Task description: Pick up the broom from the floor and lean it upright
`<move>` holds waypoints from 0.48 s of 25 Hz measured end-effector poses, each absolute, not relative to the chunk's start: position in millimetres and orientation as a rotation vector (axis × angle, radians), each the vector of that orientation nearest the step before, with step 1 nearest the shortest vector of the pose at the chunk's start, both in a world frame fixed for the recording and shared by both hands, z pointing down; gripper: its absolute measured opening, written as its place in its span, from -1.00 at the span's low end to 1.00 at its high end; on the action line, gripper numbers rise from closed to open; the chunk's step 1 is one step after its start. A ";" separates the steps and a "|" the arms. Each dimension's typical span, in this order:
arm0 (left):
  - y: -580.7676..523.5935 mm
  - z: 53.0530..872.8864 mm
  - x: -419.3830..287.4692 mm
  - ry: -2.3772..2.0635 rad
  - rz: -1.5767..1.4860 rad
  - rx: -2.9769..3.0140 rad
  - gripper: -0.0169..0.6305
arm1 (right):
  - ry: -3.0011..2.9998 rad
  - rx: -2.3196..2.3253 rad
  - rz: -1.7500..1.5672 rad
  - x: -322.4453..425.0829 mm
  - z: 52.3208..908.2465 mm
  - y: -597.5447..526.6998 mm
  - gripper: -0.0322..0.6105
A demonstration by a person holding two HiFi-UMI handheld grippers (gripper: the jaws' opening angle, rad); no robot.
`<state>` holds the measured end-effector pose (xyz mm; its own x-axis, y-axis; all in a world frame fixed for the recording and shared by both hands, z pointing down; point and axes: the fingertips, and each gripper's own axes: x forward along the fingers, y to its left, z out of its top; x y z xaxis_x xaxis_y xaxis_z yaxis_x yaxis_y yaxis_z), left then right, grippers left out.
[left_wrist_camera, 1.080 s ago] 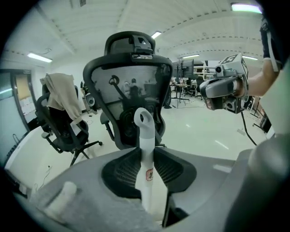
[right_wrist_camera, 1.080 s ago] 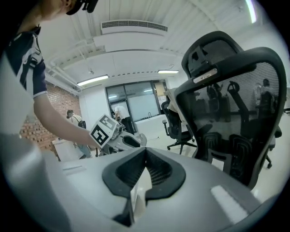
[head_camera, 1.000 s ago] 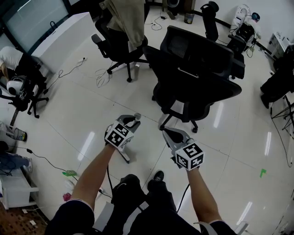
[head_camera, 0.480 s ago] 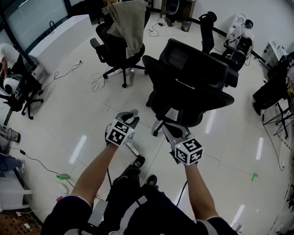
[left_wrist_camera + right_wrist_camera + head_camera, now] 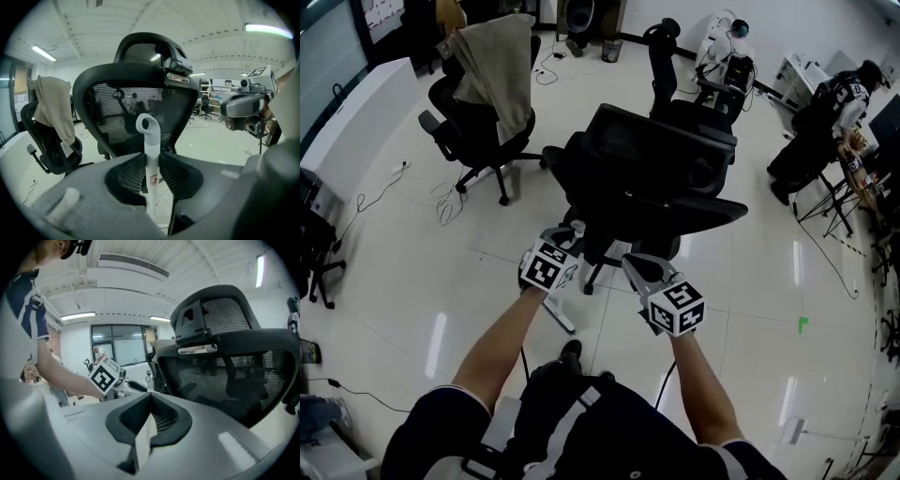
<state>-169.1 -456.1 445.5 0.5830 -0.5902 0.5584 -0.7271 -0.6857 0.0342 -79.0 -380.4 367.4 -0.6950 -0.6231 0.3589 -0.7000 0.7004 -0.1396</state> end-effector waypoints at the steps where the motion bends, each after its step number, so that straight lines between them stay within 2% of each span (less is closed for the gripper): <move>1: -464.7 446.3 -163.9 -1.064 0.759 2.567 -0.66 | -2.612 1.075 0.396 -75.2 368.4 -383.9 -0.89; 12: -535.7 448.1 -115.0 -0.962 0.664 2.667 -0.65 | -2.511 1.340 0.484 -44.9 366.0 -402.7 -0.89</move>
